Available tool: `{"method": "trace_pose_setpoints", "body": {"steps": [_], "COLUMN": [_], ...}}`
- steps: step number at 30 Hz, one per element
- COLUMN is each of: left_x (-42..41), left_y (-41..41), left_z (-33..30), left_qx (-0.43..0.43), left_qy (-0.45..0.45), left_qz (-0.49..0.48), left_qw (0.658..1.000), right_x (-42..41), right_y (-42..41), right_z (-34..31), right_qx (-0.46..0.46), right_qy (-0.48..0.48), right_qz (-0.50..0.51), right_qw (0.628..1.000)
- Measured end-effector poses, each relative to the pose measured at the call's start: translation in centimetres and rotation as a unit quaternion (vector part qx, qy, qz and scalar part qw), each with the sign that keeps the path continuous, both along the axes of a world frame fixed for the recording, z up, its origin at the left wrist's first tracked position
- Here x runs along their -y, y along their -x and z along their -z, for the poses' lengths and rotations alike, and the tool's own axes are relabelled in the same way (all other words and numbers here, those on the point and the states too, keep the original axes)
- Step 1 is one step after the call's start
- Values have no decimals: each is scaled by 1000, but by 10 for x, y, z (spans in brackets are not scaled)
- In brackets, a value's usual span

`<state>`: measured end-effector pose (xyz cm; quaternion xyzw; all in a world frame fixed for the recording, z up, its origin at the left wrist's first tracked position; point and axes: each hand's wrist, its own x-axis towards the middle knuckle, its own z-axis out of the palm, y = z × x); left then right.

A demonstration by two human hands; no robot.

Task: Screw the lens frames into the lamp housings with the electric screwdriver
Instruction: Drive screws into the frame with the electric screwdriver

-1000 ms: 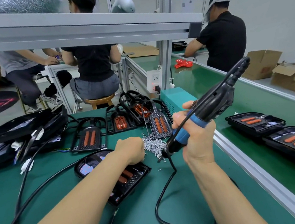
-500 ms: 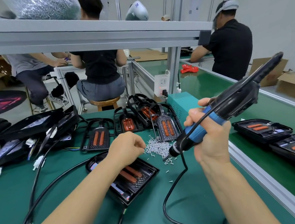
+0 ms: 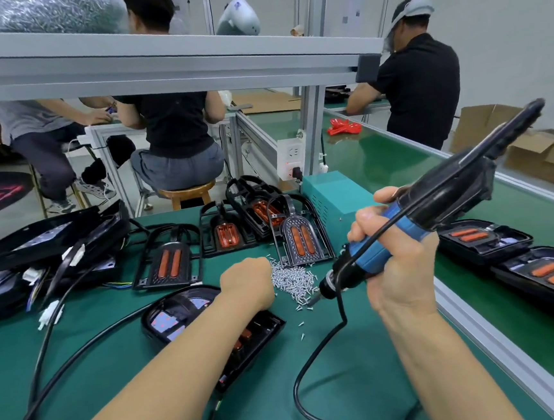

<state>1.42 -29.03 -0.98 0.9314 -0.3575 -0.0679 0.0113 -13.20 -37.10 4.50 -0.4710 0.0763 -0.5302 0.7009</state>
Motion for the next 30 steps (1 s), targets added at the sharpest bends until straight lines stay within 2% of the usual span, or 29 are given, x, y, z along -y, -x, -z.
{"method": "trace_pose_setpoints", "body": {"steps": [11, 14, 16, 19, 21, 24, 26, 30], "left_x": [0, 0, -2, -11, -24, -57, -84, -134], "left_y": [7, 7, 6, -1, -7, -11, -11, -5], "left_z": [-4, -8, -9, -12, -19, -30, -32, -27], "left_qx": [42, 28, 15, -67, -191, -378, -443, -519], "left_qy": [-56, -77, -42, 112, 258, 451, 508, 570], "left_qz": [38, 53, 52, 30, -10, -95, -118, -161], "left_qw": [997, 995, 998, 991, 947, 803, 729, 617], "right_x": [-6, -8, -10, -10, -11, -13, -20, -46], "right_y": [3, 3, 4, 7, 8, 7, 3, -13], "right_z": [1, -1, -4, -6, -10, -14, -17, -25], "right_qx": [4, 4, 7, 13, 19, 44, 74, 129], "right_qy": [-4, -4, -7, -10, -18, -36, -46, -77], "right_qz": [-7, -5, -4, -2, -7, -36, -64, -114], "right_qw": [1000, 1000, 1000, 1000, 1000, 998, 994, 982]}}
